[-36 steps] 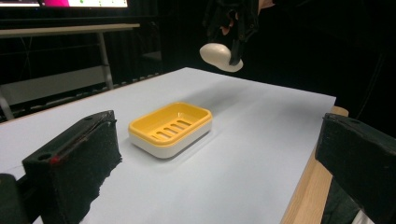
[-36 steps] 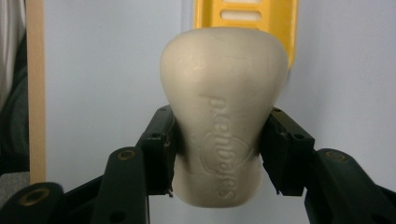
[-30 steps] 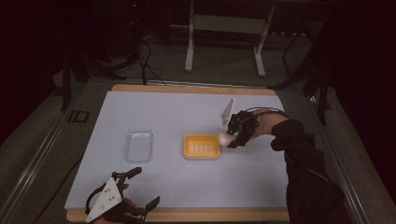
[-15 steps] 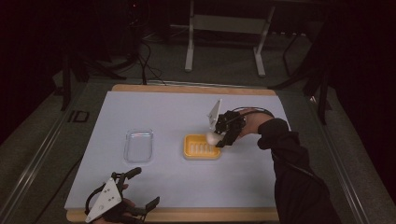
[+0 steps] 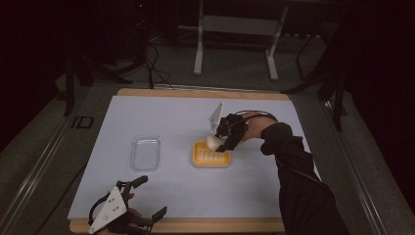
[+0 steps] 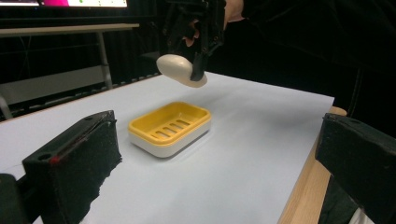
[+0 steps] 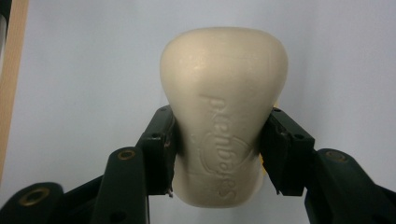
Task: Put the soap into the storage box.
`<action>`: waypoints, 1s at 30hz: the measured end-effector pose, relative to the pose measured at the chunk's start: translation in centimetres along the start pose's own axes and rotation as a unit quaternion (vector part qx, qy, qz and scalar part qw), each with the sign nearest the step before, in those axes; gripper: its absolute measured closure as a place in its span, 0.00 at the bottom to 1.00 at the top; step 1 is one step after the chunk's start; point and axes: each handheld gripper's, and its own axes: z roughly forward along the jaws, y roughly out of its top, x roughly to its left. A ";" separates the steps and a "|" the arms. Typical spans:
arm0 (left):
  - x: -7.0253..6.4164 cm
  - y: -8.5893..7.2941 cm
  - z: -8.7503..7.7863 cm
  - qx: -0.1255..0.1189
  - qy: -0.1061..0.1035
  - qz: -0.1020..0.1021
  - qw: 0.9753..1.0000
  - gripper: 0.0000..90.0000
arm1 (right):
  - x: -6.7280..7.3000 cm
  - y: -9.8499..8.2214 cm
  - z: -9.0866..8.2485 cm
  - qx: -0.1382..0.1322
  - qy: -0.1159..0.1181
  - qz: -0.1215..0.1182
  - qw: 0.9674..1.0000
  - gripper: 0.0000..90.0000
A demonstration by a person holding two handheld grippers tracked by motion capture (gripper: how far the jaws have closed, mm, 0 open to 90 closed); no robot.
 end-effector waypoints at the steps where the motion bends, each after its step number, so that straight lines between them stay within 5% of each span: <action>1: 0.0 0.0 0.0 -0.001 0.000 0.000 1.000 0.00 | 0.0 0.1 0.0 -0.005 0.001 0.000 1.000 0.55; 9: -0.1 0.0 0.0 0.000 -0.004 0.002 1.000 0.00 | -0.5 0.5 0.7 -0.032 0.002 -0.001 0.999 0.55; 30: -0.2 0.0 0.1 0.004 -0.006 0.001 1.000 0.00 | -1.3 -1.5 6.6 -0.010 0.024 0.034 0.999 0.55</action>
